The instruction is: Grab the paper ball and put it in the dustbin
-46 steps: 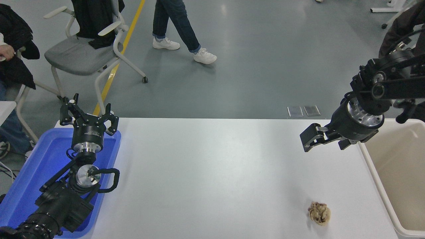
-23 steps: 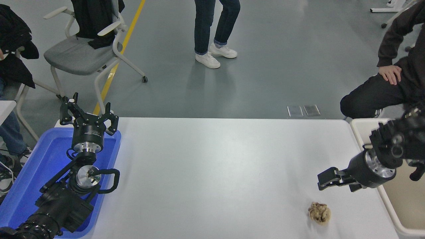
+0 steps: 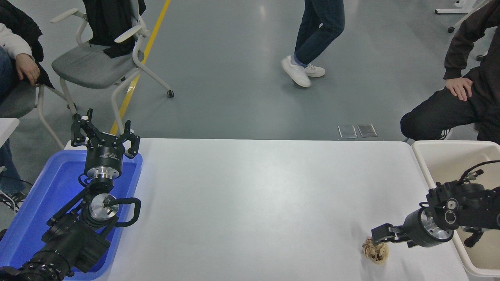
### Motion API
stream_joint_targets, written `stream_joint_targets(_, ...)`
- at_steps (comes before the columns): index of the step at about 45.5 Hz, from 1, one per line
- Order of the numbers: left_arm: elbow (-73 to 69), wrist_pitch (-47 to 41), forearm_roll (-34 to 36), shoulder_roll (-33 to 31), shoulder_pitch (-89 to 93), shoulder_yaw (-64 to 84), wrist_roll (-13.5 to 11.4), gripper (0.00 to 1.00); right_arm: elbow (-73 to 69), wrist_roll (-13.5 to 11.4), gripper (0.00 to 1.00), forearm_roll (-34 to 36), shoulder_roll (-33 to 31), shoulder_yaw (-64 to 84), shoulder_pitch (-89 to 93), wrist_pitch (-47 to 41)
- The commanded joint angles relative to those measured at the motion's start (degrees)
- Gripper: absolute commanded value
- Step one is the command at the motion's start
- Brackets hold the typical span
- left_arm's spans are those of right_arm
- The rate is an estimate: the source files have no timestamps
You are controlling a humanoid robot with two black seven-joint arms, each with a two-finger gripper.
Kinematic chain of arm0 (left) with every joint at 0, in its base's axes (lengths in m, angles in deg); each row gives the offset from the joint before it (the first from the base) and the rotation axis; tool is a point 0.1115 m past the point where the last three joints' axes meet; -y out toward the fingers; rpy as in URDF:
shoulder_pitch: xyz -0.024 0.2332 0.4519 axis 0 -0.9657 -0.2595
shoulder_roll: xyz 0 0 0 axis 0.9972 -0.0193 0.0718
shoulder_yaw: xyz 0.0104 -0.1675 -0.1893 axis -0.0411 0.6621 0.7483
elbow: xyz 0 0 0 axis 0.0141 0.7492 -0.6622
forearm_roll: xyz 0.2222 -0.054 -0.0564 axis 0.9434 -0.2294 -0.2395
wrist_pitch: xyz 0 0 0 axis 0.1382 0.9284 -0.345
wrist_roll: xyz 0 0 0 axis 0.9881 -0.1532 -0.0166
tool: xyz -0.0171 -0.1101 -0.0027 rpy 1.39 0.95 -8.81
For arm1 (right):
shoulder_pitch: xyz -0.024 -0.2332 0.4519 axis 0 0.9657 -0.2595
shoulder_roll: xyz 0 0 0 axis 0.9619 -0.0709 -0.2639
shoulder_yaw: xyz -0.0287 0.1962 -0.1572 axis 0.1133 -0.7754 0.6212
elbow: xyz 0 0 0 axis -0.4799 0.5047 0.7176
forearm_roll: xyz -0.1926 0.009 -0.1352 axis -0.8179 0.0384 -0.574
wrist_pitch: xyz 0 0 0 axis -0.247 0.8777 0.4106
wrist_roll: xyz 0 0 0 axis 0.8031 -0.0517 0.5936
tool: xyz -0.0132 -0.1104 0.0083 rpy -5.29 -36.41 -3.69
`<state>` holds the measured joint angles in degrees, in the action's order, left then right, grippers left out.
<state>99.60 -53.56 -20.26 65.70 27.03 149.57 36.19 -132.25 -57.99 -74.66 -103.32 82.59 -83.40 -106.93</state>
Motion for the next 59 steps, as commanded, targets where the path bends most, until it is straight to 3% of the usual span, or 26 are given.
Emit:
stream_joint_targets(1, 0.0, 0.0, 0.0, 0.0, 0.0, 0.0, 0.0, 0.99, 2.6, 0.0, 1.00, -0.2, 2.1, -2.0, 3.5, 1.2)
stream_joint_targets(21, 0.0, 0.0, 0.0, 0.0, 0.0, 0.0, 0.0, 0.99, 6.4, 0.1, 0.97, -0.3, 5.5, -2.0, 6.9, 3.1)
stream_joint_targets(22, 0.1, 0.0, 0.0, 0.0, 0.0, 0.0, 0.0, 0.99, 6.4, 0.1, 0.93, -0.3, 5.5, -2.0, 6.9, 3.2)
stream_joint_targets(26, 0.1, 0.0, 0.0, 0.0, 0.0, 0.0, 0.0, 0.99, 6.4, 0.2, 0.58, -0.2, 5.6, -2.0, 6.9, 3.7)
stream_joint_targets(32, 0.1, 0.0, 0.0, 0.0, 0.0, -0.1, 0.0, 0.99, 6.4, 0.4, 0.26, -0.2, 5.5, -2.0, 6.6, 4.0)
stream_joint_targets(34, 0.1, 0.0, 0.0, 0.0, 0.0, 0.0, 0.0, 0.99, 6.4, 0.8, 0.01, -0.2, 5.4, -2.1, 6.6, 4.3)
stream_joint_targets(44, 0.1, 0.0, 0.1, 0.0, -0.1, 0.0, 0.1, 0.99, 5.0, 1.1, 0.00, 0.0, 2.5, -2.2, 4.2, 4.2)
stream_joint_targets(59, 0.1, 0.0, 0.0, -0.1, 0.0, -0.1, 0.1, 0.99, -7.3, 1.1, 0.00, 1.2, -9.6, 5.8, -17.8, -0.3)
